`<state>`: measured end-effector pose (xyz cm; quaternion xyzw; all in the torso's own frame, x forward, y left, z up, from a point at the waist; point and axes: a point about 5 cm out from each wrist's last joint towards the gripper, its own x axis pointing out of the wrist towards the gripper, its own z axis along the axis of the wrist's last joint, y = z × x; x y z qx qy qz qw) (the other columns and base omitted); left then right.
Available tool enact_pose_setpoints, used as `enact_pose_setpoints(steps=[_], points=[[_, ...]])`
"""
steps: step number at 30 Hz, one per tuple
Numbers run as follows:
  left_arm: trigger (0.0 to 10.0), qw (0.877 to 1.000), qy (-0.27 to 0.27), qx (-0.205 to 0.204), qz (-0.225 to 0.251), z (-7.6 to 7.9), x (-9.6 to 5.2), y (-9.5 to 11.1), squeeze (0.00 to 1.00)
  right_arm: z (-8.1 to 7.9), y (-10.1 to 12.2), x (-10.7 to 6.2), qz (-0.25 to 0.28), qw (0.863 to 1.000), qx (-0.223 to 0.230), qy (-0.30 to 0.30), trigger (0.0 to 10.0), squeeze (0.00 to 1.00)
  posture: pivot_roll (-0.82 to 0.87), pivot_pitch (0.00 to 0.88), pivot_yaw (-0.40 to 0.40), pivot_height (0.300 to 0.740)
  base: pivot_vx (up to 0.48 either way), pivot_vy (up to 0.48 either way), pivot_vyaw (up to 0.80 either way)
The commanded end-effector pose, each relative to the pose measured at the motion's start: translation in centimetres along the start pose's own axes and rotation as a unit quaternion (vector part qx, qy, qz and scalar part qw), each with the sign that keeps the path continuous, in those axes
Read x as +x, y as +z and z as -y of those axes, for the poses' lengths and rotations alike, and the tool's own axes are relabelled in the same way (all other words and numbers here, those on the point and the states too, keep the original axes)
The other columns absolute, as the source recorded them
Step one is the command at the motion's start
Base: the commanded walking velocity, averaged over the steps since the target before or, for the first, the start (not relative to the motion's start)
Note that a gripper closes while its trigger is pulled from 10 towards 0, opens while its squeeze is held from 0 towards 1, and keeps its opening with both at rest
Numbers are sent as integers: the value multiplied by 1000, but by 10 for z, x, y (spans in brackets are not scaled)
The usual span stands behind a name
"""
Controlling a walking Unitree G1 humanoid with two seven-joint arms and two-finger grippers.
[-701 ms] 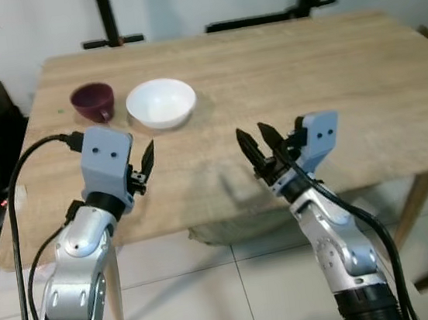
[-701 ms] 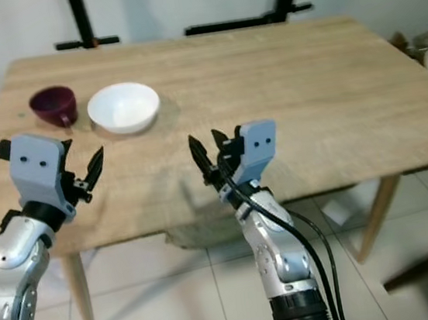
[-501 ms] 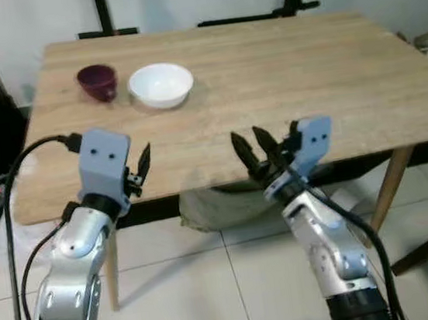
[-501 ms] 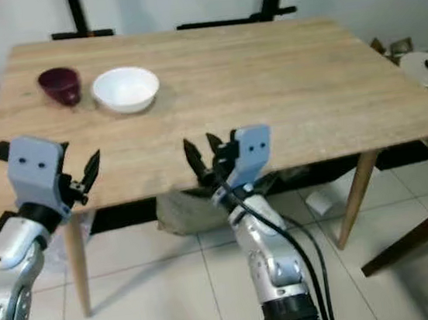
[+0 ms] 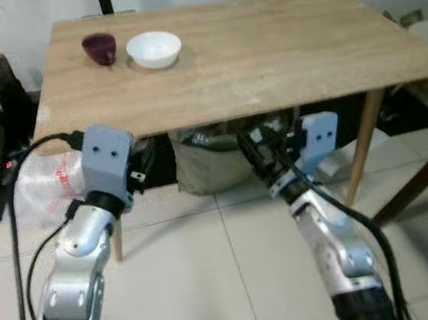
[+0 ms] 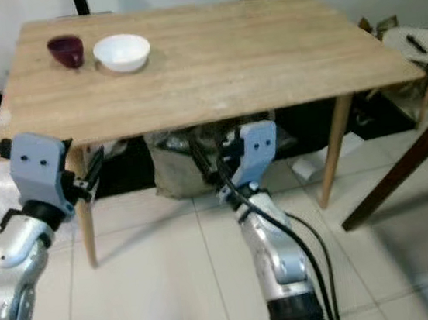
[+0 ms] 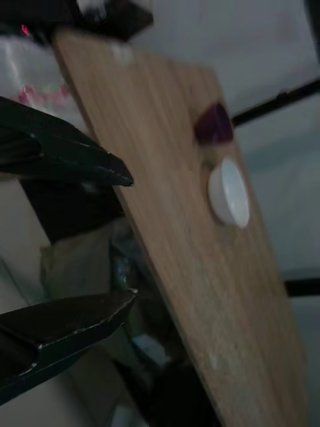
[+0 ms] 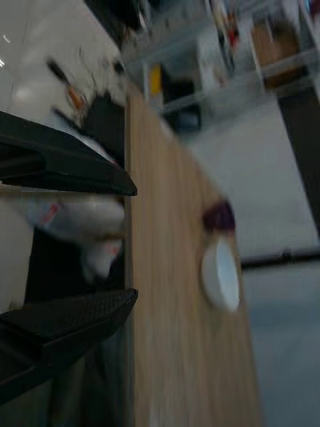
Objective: Setting the table
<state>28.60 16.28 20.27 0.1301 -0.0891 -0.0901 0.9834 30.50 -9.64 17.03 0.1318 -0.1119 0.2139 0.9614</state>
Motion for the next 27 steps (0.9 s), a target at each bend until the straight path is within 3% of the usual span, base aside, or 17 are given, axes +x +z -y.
enact_pose_setpoints(steps=[1, 9, 27], points=[[10000, 1000, 2, -5, -8, 2, -1, -2, 63, 2, 1, -1, 0, 1000, -3, -3, 10000, 0, -14, 12, 23, 740, 0, 0, 0], [10000, 1000, 4, -3, -22, 3, 0, -6, 59, 2, -1, -2, -6, 1000, 0, -3, 10000, 0, -16, 15, 21, 740, 0, 0, 0], [10000, 1000, 3, 2, -22, 2, 0, -5, 55, 2, -1, -2, -9, 1000, 8, -6, 10000, 0, -19, 18, 25, 740, 0, 0, -800]])
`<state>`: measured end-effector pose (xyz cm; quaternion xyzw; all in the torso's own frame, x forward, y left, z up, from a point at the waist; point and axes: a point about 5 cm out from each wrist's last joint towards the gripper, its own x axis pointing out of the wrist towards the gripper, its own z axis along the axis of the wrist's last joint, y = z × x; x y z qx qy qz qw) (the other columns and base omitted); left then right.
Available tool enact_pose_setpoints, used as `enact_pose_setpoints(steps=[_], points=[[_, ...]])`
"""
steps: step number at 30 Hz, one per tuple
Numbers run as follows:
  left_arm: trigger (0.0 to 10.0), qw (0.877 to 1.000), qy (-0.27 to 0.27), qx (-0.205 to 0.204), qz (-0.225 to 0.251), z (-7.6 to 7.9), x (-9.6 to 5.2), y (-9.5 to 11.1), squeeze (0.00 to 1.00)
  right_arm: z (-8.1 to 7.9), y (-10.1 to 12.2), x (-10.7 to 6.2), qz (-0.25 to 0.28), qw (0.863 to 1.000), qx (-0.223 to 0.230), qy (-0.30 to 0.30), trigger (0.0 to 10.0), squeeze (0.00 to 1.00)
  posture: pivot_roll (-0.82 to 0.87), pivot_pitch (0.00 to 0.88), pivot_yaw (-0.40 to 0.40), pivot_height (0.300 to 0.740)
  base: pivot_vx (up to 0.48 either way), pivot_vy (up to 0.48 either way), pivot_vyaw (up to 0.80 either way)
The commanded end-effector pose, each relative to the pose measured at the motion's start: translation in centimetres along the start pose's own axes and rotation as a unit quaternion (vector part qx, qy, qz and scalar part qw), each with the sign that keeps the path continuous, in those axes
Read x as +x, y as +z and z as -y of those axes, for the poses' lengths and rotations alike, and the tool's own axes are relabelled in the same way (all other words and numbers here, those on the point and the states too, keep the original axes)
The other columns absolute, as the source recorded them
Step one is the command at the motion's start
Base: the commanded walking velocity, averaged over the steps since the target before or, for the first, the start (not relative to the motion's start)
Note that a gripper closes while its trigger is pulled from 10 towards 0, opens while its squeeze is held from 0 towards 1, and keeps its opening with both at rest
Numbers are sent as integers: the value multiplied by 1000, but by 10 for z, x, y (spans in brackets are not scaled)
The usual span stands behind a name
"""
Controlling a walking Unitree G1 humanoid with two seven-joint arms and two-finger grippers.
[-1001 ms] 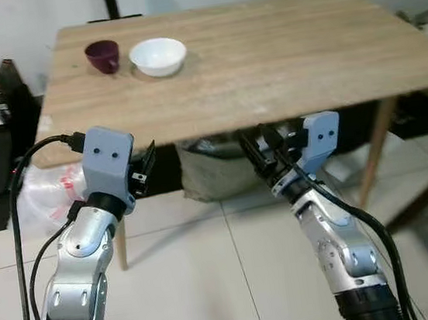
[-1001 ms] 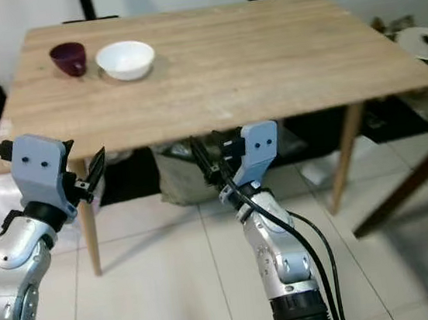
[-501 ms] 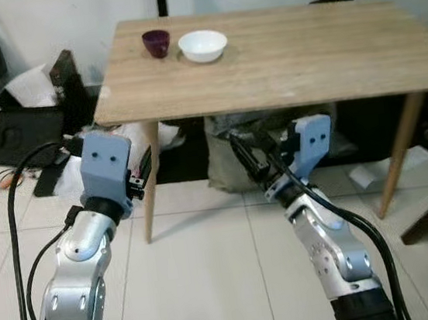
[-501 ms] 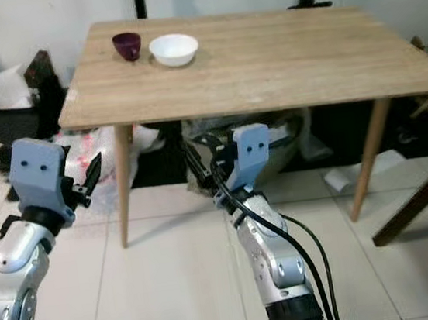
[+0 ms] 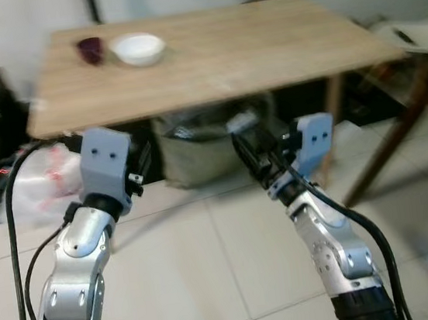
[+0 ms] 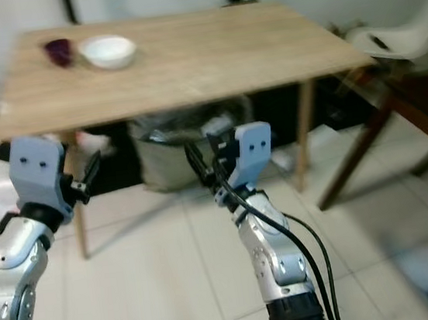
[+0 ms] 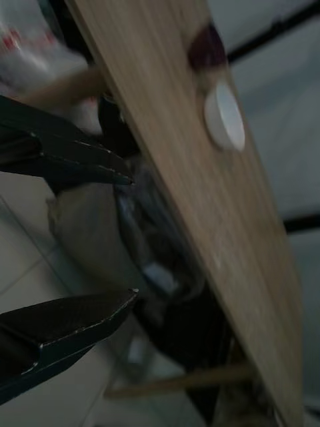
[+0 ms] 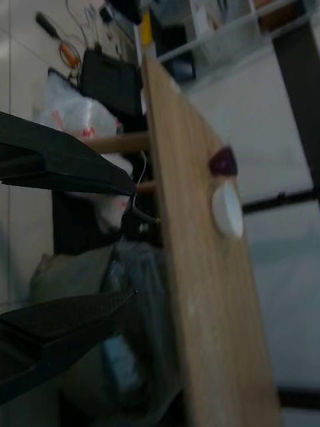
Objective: Setting the table
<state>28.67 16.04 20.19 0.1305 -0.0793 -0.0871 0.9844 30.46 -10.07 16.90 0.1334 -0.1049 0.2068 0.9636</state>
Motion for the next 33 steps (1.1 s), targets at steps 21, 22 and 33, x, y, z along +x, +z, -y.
enact_pose_setpoints(steps=[21, 22, 33], points=[[10000, 1000, -6, 3, -16, 2, -2, -6, 55, -2, -1, 0, -6, 1000, 6, 2, 10000, 0, -20, 20, 26, 740, 0, 0, -800], [10000, 1000, -7, 3, -17, 2, -2, -7, 55, -2, -1, 0, -6, 1000, 6, 2, 10000, 0, -20, 20, 26, 740, 0, 0, -800], [10000, 989, 0, 5, -149, -1, -30, -85, 55, 28, -60, -32, -128, 991, -13, -39, 10000, 0, -35, 12, 14, 740, 0, 0, -800]])
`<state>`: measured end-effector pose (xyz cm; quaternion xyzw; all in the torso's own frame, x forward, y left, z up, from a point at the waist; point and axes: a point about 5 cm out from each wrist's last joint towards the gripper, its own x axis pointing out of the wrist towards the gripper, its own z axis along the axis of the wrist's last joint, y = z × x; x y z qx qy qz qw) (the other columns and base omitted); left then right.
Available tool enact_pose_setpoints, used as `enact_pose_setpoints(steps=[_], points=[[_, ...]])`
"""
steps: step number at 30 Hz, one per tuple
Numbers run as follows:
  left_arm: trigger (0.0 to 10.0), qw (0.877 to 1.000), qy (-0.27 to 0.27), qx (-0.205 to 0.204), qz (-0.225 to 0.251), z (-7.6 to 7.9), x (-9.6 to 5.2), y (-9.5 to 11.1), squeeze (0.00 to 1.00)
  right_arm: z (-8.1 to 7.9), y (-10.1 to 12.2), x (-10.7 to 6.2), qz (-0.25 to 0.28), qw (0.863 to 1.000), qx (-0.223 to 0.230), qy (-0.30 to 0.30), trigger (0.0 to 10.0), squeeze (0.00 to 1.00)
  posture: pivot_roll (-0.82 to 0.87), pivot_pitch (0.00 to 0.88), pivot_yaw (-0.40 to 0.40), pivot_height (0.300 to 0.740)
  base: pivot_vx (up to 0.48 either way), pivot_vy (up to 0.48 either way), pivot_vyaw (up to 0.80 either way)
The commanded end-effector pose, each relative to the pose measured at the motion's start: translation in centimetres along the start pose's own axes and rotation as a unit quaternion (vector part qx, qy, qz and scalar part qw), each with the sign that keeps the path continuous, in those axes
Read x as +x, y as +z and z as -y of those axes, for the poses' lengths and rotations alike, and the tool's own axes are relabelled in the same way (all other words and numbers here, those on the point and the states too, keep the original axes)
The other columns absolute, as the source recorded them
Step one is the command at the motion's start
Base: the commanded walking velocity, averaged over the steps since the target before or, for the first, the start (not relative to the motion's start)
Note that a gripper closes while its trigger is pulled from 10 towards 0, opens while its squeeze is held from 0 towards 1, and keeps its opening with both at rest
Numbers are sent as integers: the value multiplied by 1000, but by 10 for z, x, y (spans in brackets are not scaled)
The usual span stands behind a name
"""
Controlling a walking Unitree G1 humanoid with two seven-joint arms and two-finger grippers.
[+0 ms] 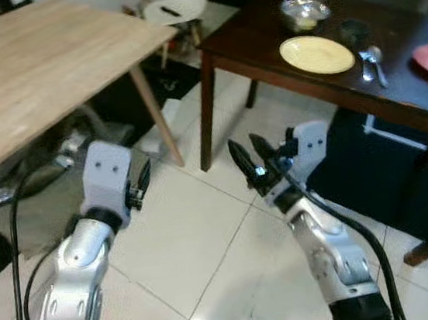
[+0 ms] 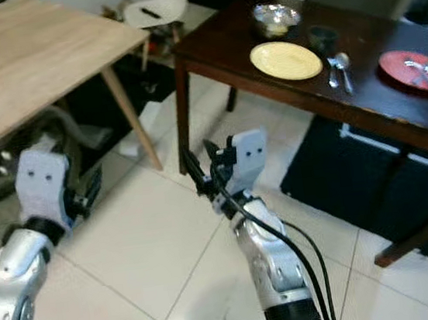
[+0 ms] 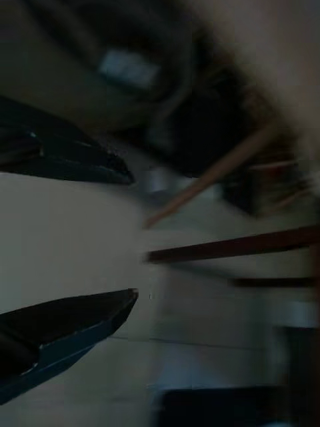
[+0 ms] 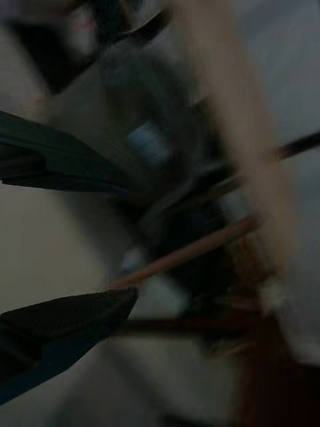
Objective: Setting the table
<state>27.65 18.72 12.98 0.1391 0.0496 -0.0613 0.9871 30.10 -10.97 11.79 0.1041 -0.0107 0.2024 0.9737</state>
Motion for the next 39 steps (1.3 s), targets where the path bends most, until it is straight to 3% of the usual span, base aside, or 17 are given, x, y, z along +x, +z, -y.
enact_pose_setpoints(steps=[1, 2, 3, 6, 8, 10, 11, 14, 17, 18, 24, 28, 37, 39], points=[[10000, 1000, -7, 7, -17, 3, -2, -12, 55, 11, -17, -9, -31, 999, -1, -23, 10000, 0, -35, 12, 14, 740, 0, 0, -800], [10000, 999, -7, 9, -38, 4, -6, -26, 51, 17, -32, -16, -58, 998, -5, -33, 10000, 0, -40, 11, 12, 740, 0, 0, -800], [10000, 999, -7, 9, -38, 4, -6, -26, 51, 17, -32, -16, -58, 998, -5, -33, 10000, 0, -40, 11, 12, 740, 0, 0, -800], [10000, 995, 1, 2, -104, 5, -18, -66, 67, 29, -73, -38, -132, 990, -6, -57, 10000, 0, -40, 9, 6, 740, 0, 0, -800], [10000, 987, 5, -28, -159, 3, -26, -95, 75, 33, -94, -51, -174, 982, -1, -72, 10000, 0, -45, 9, 6, 740, 0, 0, -800], [10000, 979, 2, -61, -197, 3, -33, -115, 78, 37, -106, -59, -199, 976, 9, -88, 10000, 0, -45, 9, 6, 740, 0, 0, -800], [10000, 979, 2, -61, -197, 3, -33, -115, 78, 37, -106, -59, -199, 976, 9, -88, 10000, 0, -45, 9, 6, 740, 0, 0, -800], [10000, 961, 9, -70, -266, 3, -47, -151, 71, 43, -131, -77, -247, 957, 74, -133, 10000, 0, -57, 7, 5, 740, 0, 0, -800], [10000, 953, 9, -57, -298, 5, -54, -167, 63, 45, -143, -88, -273, 945, 94, -151, 10000, 0, -59, 9, 7, 740, 0, 0, -800], [10000, 945, 6, -46, -325, 8, -61, -178, 47, 43, -154, -97, -300, 936, 99, -158, 10000, 0, -56, 10, 9, 740, 0, 0, -800], [10000, 939, 21, -80, -334, 7, -61, -182, 0, 33, -158, -95, -304, 939, 86, -138, 10000, 0, -64, 14, 19, 740, 0, 0, -800], [10000, 943, 18, -80, -324, 4, -58, -180, 0, 32, -153, -88, -281, 949, 73, -126, 10000, 0, -63, 21, 21, 740, 0, 0, -800], [10000, 949, 36, -73, -306, -2, -54, -182, 0, 39, -147, -82, -257, 956, 68, -125, 10000, 0, -62, 23, 20, 740, 0, 0, -800], [10000, 957, 42, -58, -279, -6, -49, -174, 0, 41, -142, -78, -241, 961, 62, -122, 10000, 0, -63, 30, 21, 740, 0, 0, -800]])
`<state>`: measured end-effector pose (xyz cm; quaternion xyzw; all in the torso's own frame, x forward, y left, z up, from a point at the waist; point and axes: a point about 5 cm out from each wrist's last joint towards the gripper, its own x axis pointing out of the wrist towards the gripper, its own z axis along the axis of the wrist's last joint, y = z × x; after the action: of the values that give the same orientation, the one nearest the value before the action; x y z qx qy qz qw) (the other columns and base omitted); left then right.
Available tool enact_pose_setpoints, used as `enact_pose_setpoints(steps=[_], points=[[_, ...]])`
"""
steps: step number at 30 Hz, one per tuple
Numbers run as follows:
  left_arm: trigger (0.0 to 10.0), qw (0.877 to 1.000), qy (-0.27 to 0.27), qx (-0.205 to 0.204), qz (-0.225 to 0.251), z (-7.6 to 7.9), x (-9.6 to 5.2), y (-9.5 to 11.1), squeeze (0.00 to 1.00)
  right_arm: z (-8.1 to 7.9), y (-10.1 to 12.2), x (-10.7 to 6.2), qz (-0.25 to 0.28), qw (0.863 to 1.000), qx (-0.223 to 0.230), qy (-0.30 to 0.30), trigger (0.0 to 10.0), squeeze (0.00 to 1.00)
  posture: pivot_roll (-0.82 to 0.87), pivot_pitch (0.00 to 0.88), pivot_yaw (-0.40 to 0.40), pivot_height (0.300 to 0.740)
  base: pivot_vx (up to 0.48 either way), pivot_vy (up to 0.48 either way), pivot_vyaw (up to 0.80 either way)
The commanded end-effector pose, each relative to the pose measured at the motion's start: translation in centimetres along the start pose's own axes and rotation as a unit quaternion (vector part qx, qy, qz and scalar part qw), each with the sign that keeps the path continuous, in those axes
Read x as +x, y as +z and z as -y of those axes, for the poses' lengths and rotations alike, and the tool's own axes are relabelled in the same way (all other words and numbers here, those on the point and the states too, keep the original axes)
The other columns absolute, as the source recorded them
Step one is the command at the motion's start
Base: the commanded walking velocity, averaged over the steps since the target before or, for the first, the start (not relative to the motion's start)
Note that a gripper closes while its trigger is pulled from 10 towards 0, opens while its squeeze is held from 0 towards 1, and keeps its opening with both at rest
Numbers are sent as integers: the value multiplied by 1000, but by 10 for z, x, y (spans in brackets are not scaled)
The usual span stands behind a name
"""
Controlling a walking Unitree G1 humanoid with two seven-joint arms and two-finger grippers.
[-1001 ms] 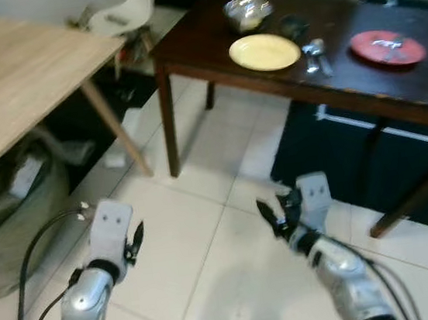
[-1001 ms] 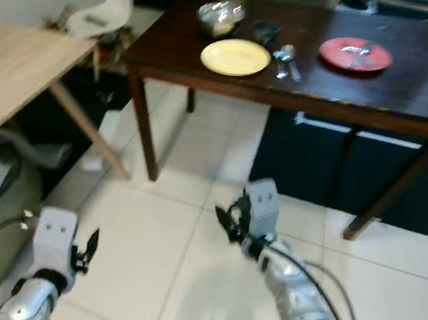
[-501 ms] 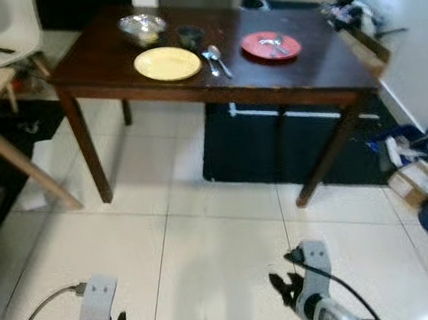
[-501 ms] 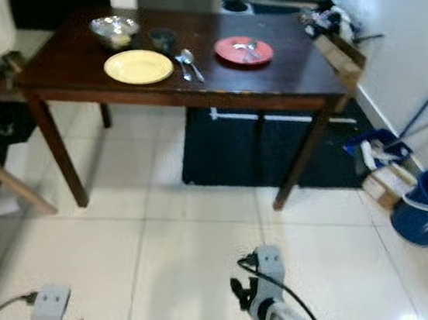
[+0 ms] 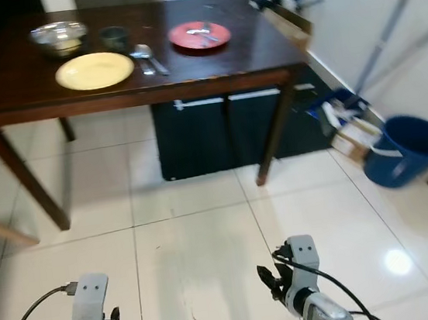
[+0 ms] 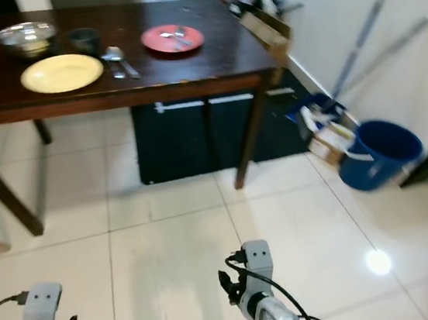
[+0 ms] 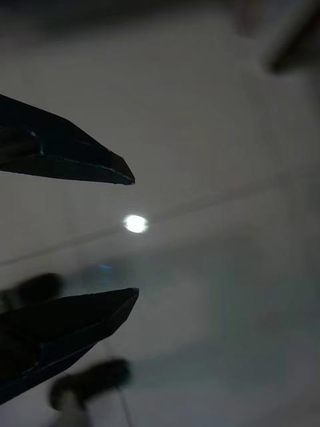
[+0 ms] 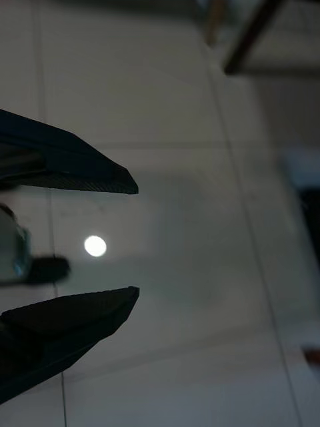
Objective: Setting the table
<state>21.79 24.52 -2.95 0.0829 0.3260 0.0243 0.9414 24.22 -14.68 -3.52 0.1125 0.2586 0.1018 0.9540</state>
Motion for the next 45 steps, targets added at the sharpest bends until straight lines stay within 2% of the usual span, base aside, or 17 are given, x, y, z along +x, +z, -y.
enact_pose_setpoints(steps=[1, 3, 6, 12, 14, 16, 29, 38, 42, 45], points=[[10000, 999, 7, 24, 33, -3, -3, 8, 0, 1, 8, 1, 27, 1000, -4, 1, 10000, 0, -63, 31, 20, 740, 0, 0, -631], [10000, 995, 6, 31, 97, -4, -6, 33, 0, 0, 27, 2, 76, 997, -4, 10, 10000, 0, -63, 31, 20, 740, 0, 0, 0], [10000, 990, 8, 46, 134, -3, -6, 52, 0, -5, 50, 3, 125, 992, -21, 28, 10000, 0, -66, 33, 21, 740, 0, 0, 0], [10000, 984, 32, 48, 168, -2, -1, 71, 0, -14, 75, 4, 176, 983, -25, 48, 10000, 0, -74, 30, 24, 740, 287, 0, 0], [10000, 980, 34, 46, 193, 1, 1, 86, 0, -23, 95, 4, 214, 974, -28, 64, 10000, 0, -78, 25, 26, 740, 480, 0, 0], [10000, 977, 30, 46, 206, 5, 1, 92, 0, -26, 101, 4, 227, 971, -36, 67, 10000, 0, -78, 24, 29, 740, 480, 0, 0], [10000, 960, -6, 75, 268, 26, -9, 118, 0, -22, 105, -1, 233, 971, -30, 49, 10000, 0, -74, 24, 32, 740, 466, 0, 0], [10000, 957, -19, 78, 280, 34, -13, 125, 0, -21, 106, -2, 233, 971, -30, 41, 10000, 0, -76, 22, 34, 740, 441, 0, 0], [10000, 949, -28, 71, 307, 37, -20, 138, 0, -20, 124, -10, 272, 960, -61, 21, 10000, 0, -76, 23, 38, 740, 435, 0, 0], [10000, 936, -38, 55, 346, 37, -33, 158, 0, -21, 143, -18, 309, 947, -85, 9, 10000, 0, -79, 24, 37, 740, 424, 0, 0]])
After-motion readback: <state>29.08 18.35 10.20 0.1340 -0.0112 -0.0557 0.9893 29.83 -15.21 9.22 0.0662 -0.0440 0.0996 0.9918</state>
